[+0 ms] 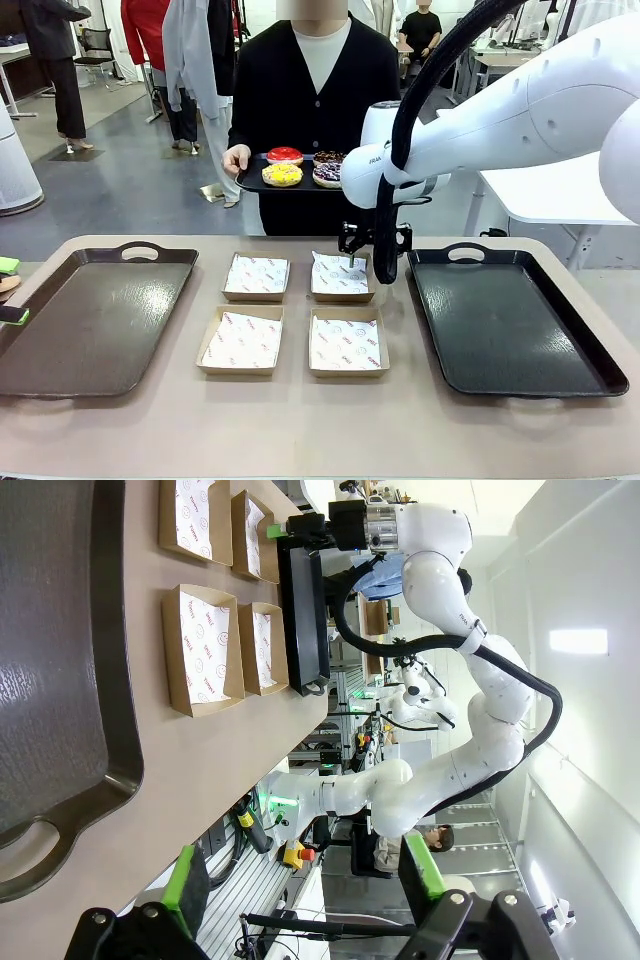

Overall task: Individually package the donuts and arrange them on the tray.
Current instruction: Pick up one Paper togo box.

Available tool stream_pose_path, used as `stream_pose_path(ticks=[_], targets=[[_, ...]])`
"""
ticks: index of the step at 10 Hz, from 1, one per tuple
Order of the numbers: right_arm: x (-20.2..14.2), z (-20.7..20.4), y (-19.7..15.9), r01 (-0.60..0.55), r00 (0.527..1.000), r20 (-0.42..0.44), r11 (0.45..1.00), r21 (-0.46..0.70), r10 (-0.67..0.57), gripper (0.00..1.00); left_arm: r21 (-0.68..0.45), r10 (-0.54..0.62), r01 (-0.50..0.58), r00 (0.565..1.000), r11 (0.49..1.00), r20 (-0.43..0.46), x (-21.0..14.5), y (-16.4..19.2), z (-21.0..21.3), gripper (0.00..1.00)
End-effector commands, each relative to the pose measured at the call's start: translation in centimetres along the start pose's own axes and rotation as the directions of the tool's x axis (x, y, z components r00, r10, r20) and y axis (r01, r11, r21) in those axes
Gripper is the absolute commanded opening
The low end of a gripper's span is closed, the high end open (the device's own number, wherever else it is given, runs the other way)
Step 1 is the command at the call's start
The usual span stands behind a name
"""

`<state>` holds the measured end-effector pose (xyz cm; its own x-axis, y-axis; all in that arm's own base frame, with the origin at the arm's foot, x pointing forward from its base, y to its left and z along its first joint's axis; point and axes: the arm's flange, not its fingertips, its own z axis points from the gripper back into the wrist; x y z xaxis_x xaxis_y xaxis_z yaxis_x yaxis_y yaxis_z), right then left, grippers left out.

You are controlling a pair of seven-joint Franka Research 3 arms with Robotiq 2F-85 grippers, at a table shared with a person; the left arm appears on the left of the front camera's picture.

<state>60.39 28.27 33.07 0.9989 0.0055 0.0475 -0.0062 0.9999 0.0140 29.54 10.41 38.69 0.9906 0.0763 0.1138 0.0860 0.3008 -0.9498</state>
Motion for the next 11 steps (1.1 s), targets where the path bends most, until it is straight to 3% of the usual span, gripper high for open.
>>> stream_pose_path(ticks=[1, 3, 4, 5, 7, 10, 11], targets=[[-0.12, -0.63, -0.43, 0.006, 1.0, 0.015, 1.0, 0.016, -0.007, 1.0, -0.008, -0.005, 0.005, 1.0, 1.0, -0.004, -0.08, -0.24, 0.05, 1.0], [-0.1, -0.72, -0.58, 0.005, 1.0, 0.013, 1.0, 0.022, -0.006, 1.0, -0.008, -0.005, 0.005, 1.0, 1.0, -0.004, -0.08, -0.24, 0.05, 1.0], [-0.1, -0.77, -0.69, 0.0, 1.0, 0.011, 1.0, 0.03, -0.001, 0.77, -0.008, -0.005, 0.005, 1.0, 1.0, -0.004, -0.08, -0.24, 0.05, 1.0], [-0.08, -0.8, -0.76, -0.004, 1.0, 0.006, 0.999, 0.035, 0.004, 0.42, -0.008, -0.005, 0.005, 1.0, 1.0, -0.004, -0.08, -0.24, 0.05, 1.0], [-0.05, -0.9, -0.81, -0.001, 1.0, 0.003, 0.999, 0.04, 0.001, 0.0, -0.008, -0.005, 0.005, 1.0, 1.0, -0.004, -0.08, -0.24, 0.05, 1.0], [0.0, -0.96, -0.72, -0.001, 1.0, -0.004, 0.999, 0.042, 0.002, 0.04, -0.008, -0.005, 0.005, 1.0, 1.0, -0.004, -0.08, -0.24, 0.05, 1.0], [0.04, -0.99, -0.69, -0.001, 1.0, -0.007, 0.999, 0.042, 0.001, 0.0, -0.008, -0.005, 0.005, 1.0, 1.0, -0.004, -0.08, -0.24, 0.05, 1.0]])
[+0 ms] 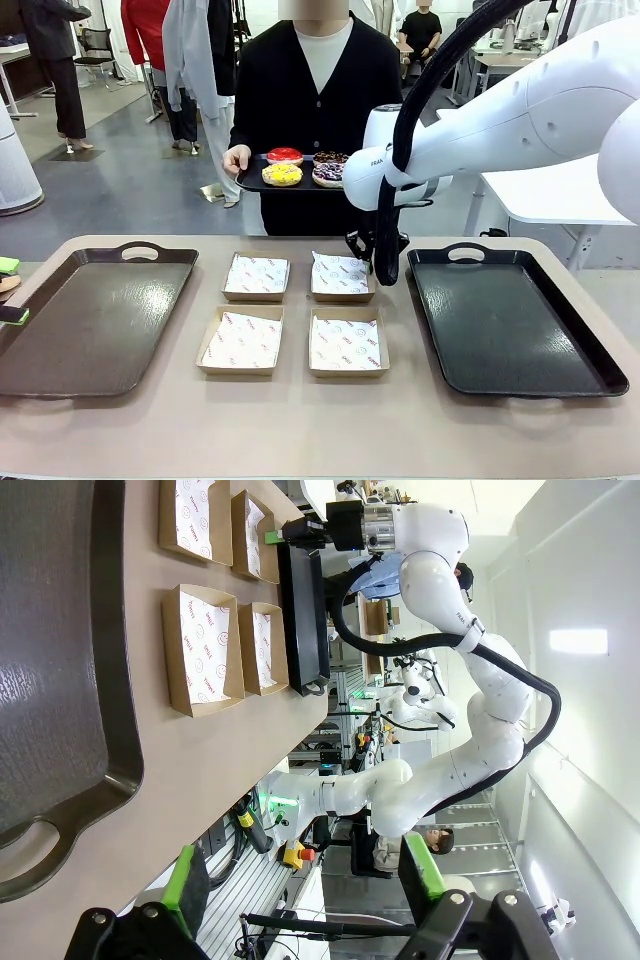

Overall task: Individually package the donuts and arrange them on the tray.
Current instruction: Pick up one Paper togo box.

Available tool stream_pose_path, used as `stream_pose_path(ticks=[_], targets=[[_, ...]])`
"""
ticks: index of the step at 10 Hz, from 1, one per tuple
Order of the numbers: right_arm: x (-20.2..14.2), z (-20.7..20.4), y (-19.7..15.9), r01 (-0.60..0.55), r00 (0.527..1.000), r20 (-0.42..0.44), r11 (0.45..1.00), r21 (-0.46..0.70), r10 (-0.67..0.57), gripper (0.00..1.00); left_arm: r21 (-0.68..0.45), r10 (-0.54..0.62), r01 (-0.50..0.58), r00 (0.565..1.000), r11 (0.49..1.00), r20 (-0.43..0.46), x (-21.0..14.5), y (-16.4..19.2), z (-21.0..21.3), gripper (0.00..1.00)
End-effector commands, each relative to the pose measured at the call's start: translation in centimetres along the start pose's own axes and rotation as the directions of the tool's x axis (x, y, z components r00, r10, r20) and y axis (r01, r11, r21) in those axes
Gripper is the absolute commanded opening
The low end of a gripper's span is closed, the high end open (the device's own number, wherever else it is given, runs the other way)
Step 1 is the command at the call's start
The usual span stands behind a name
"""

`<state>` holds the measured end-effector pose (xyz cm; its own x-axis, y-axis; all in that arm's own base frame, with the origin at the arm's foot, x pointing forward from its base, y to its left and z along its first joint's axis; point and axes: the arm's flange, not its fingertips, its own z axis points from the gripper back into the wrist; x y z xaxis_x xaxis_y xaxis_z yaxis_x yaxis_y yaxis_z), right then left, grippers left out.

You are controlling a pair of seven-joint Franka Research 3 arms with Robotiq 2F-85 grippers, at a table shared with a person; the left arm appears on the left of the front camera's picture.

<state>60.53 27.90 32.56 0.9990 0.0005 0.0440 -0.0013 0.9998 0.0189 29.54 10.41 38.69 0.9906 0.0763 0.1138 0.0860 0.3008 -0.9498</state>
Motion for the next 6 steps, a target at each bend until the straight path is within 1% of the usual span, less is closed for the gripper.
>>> stream_pose_path(ticks=[1, 4, 6], targets=[[0.0, -0.5, -0.3, -0.006, 1.0, -0.006, 0.999, 0.038, 0.006, 0.0, -0.008, -0.005, 0.005, 1.0, 1.0, -0.004, -0.1, -0.2, 0.0, 1.0], [0.0, -0.1, -0.4, 0.026, 1.0, -0.005, 0.999, 0.027, -0.026, 0.0, -0.008, -0.005, 0.005, 1.0, 1.0, -0.004, -0.1, -0.2, 0.0, 1.0], [-0.3, 0.6, -0.4, 0.058, 0.998, -0.037, 0.998, 0.041, -0.056, 0.0, -0.008, -0.005, 0.005, 1.0, 1.0, -0.004, -0.1, -0.2, 0.0, 1.0]])
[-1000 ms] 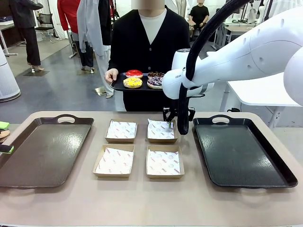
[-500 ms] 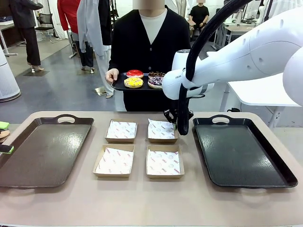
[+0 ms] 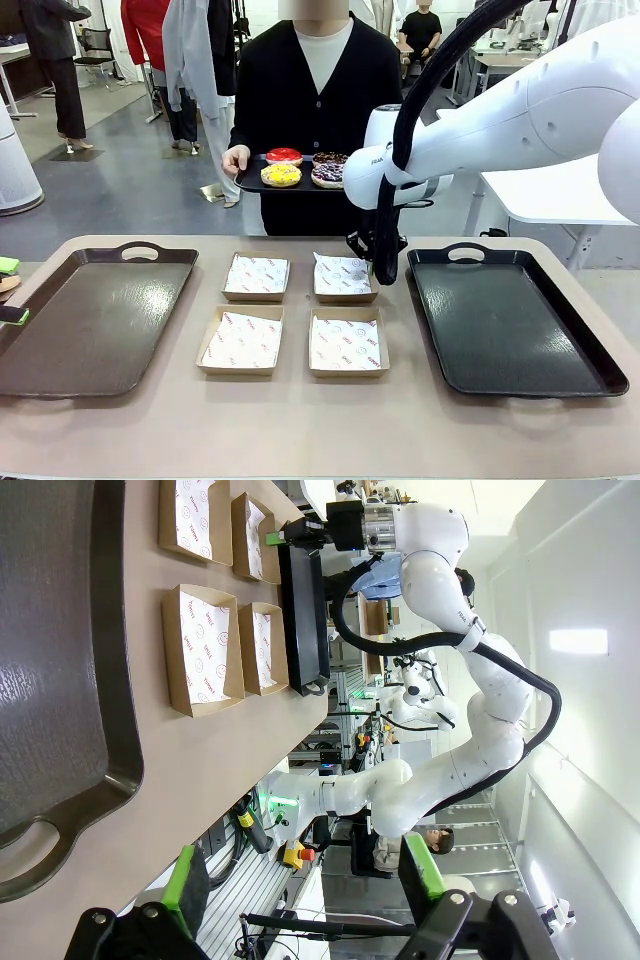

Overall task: Individually package the donuts and arrange them on the tray.
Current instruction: Pick up one Paper togo box.

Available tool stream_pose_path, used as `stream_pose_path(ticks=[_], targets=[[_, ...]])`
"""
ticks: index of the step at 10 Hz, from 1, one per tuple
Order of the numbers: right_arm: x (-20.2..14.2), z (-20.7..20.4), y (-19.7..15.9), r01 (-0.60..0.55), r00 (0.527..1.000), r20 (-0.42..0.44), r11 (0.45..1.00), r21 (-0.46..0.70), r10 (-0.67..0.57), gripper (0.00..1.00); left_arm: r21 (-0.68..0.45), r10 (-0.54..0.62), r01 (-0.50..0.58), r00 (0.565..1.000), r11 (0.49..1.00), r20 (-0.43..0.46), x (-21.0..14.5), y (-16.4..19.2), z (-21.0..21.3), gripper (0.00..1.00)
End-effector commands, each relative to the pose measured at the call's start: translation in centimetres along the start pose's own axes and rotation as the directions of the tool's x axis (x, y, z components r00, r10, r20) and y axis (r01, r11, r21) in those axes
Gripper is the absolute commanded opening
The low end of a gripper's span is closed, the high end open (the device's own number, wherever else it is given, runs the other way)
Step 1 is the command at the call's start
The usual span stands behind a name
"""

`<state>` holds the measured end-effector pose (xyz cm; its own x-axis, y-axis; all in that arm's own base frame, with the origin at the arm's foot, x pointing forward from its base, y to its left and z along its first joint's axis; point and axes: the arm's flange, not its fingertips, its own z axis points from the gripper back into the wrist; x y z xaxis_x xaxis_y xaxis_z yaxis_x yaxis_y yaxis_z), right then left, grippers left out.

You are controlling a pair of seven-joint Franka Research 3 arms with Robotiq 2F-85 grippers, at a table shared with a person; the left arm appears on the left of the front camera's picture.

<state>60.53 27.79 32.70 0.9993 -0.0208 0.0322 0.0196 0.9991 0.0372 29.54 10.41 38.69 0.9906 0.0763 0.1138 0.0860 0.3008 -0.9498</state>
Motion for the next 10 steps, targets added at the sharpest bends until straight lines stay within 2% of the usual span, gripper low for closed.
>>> stream_pose_path(ticks=[1, 3, 7, 8, 10], targets=[[-0.7, 1.3, -0.3, 0.045, 0.998, -0.035, 0.998, 0.031, -0.044, 0.0, -0.008, -0.005, 0.005, 1.0, 1.0, -0.004, -0.1, -0.2, 0.0, 1.0], [-1.6, 4.5, -0.1, 0.009, 0.998, -0.056, 1.0, 0.007, -0.009, 0.0, -0.008, -0.005, 0.005, 1.0, 1.0, -0.004, -0.1, -0.2, 0.0, 1.0], [-3.4, 12.6, 0.3, -0.043, 0.999, -0.005, 0.996, -0.083, 0.043, 0.0, -0.008, -0.005, 0.005, 1.0, 1.0, -0.004, -0.1, -0.2, 0.0, 1.0], [-3.8, 14.4, 0.4, -0.063, 0.998, -0.02, 0.993, -0.1, 0.061, 0.0, -0.008, -0.005, 0.005, 1.0, 1.0, -0.004, -0.1, -0.2, 0.0, 1.0], [-3.7, 17.9, 0.3, -0.068, 0.998, -0.009, 0.994, -0.083, 0.068, 0.0, -0.008, -0.005, 0.005, 1.0, 1.0, -0.004, -0.1, -0.2, 0.0, 1.0]])
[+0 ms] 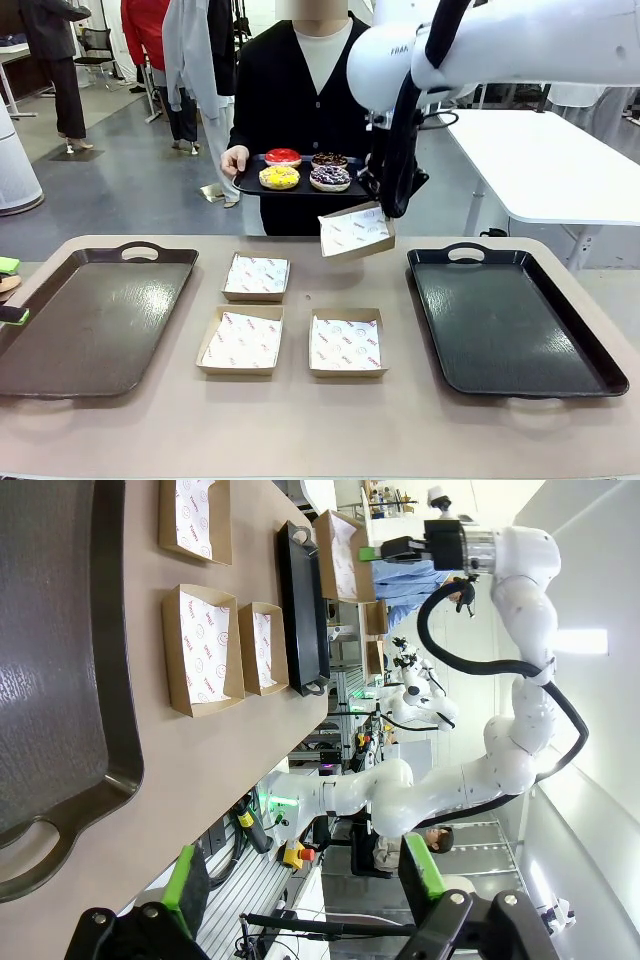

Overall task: Individually package the donuts and arrange them on the tray.
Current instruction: Pick up one Paper togo box.

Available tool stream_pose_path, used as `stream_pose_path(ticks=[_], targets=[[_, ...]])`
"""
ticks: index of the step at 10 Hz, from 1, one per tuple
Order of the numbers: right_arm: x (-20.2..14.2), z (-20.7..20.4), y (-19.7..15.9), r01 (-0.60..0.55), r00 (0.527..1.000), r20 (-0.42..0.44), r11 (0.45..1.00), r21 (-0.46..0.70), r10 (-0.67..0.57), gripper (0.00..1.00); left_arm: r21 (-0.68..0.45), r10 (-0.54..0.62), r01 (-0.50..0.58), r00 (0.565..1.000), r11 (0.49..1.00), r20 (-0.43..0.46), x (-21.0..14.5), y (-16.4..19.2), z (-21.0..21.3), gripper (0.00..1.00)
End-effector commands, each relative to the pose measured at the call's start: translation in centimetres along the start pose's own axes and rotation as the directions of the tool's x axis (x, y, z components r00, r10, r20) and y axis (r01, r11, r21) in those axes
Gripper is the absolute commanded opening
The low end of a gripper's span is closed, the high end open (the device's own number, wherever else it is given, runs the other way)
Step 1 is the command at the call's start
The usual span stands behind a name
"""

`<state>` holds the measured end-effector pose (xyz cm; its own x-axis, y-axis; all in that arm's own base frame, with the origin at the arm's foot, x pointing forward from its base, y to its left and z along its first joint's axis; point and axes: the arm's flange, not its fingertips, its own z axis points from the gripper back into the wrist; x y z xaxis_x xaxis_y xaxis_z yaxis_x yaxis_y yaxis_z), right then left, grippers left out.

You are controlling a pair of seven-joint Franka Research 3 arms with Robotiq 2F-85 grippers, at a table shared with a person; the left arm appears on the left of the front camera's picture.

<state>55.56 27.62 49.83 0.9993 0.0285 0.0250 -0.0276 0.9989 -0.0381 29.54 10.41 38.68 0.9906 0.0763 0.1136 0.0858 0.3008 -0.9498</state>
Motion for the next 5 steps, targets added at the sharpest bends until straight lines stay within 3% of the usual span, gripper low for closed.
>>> stream_pose_path(ticks=[1, 5], targets=[[0.7, 2.3, -0.2, -0.021, 1.0, 0.012, 1.0, 0.012, 0.02, 0.0, -0.008, -0.005, 0.005, 1.0, 1.0, -0.004, -0.1, -0.2, 0.0, 1.0], [2.8, 4.3, -0.9, 0.006, 1.0, 0.026, 0.999, 0.05, -0.007, 0.0, -0.008, -0.005, 0.005, 1.0, 1.0, -0.004, -0.1, -0.2, 0.0, 1.0]])
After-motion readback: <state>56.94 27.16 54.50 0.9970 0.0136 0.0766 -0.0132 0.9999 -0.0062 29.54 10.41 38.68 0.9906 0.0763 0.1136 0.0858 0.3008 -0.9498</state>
